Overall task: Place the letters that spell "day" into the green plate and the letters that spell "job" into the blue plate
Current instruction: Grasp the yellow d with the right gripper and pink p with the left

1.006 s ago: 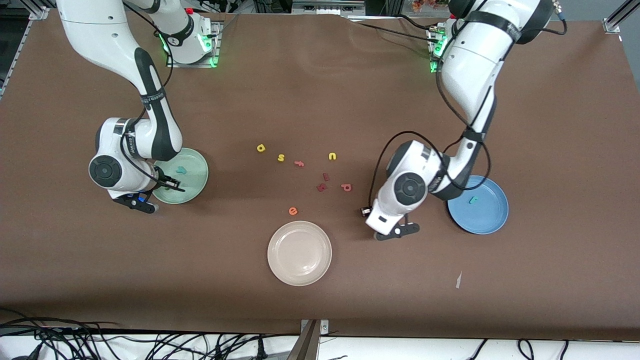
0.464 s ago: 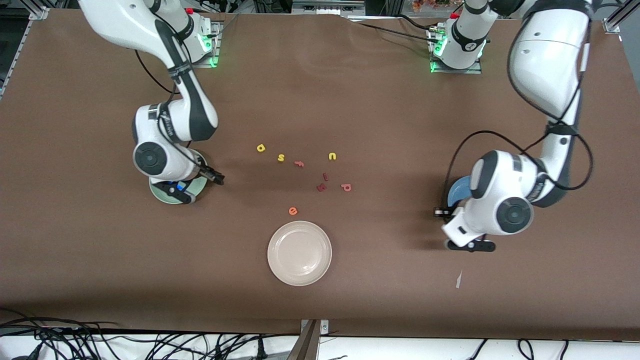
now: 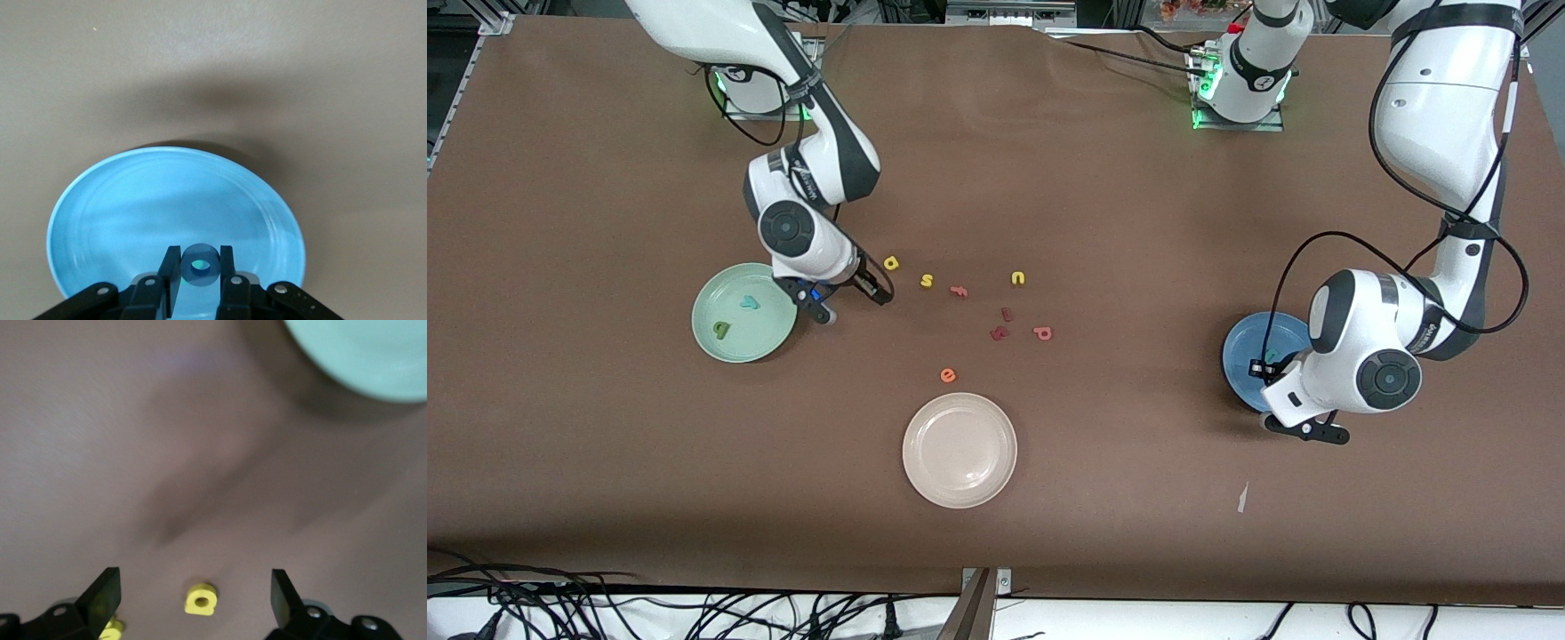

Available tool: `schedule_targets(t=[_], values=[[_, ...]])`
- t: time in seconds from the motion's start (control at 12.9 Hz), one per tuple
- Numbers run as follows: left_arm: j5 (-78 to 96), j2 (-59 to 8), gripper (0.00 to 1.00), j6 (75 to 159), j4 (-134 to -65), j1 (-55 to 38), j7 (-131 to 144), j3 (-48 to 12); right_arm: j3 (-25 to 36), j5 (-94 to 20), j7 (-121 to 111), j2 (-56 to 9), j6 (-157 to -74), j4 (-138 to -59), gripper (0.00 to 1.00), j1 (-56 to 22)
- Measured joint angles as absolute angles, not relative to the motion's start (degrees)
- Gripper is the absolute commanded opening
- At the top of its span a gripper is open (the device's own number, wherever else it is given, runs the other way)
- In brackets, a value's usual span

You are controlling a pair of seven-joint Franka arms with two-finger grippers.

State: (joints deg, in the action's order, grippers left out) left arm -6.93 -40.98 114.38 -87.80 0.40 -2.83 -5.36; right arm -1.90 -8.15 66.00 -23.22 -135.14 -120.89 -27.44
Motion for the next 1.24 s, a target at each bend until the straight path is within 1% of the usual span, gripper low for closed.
schedule_targets(t=[0.15,0.31,0.62,0.77,0.85,1.16,1.24], values=[[-6.9,-41.0,1.00,115.0,-88.4,0.5,-2.9,-5.4,-3.0,-8.2,68.8,-21.4,-137.9,-125.1,0.94,-27.5],[-6.6,-40.5,1.00,115.2,-88.0,0.4,-2.1,-6.1,-3.3,-8.2,71.3,-20.9,-141.2,-127.2,0.94,-28.5],[-3.0,-39.9,1.00,115.9,-87.9,-2.9,11.7,-10.1,-3.4,-8.2,74.1,-22.6,-146.8,-129.3,0.71,-31.8],[-2.6,-39.9,1.00,116.9,-87.9,-7.4,21.5,-10.8,-3.4,-8.2,74.2,-23.3,-147.5,-129.4,0.69,-31.9],[-2.5,-39.9,1.00,117.6,-87.9,-9.9,25.9,-10.8,-3.4,-8.2,74.2,-23.5,-147.9,-129.4,0.61,-31.9],[-1.2,-40.2,1.00,122.3,-88.0,-18.2,38.2,-10.9,-3.4,-8.2,74.2,-23.7,-149.8,-129.4,0.13,-31.9],[-1.2,-40.6,1.00,124.4,-88.2,-20.1,41.1,-10.9,-3.4,-8.2,74.2,-23.6,-149.8,-129.4,0.07,-31.9]])
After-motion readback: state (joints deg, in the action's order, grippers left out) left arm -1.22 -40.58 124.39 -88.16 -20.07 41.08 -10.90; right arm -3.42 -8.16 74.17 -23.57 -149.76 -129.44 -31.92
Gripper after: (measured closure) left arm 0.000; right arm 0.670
